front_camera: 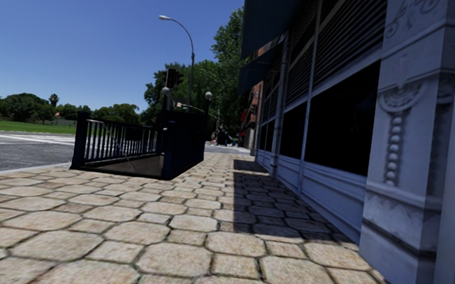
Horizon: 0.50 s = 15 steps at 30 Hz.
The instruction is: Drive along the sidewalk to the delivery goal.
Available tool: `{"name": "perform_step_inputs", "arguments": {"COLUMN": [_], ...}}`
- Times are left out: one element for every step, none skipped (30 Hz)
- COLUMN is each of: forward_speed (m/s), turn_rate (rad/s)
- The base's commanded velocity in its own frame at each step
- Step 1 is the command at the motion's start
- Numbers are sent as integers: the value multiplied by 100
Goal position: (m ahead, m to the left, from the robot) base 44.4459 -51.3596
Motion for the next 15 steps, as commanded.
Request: {"name": "perform_step_inputs", "arguments": {"forward_speed": [200, 200, 200, 200, 200, 200, 200, 200, 200, 200, 200, 200, 200, 200, 200], "turn_rate": [26, 19, 17, 17, 17, 4, 4, 0, 0, 0, 0, 0, 0, 0, 0]}}
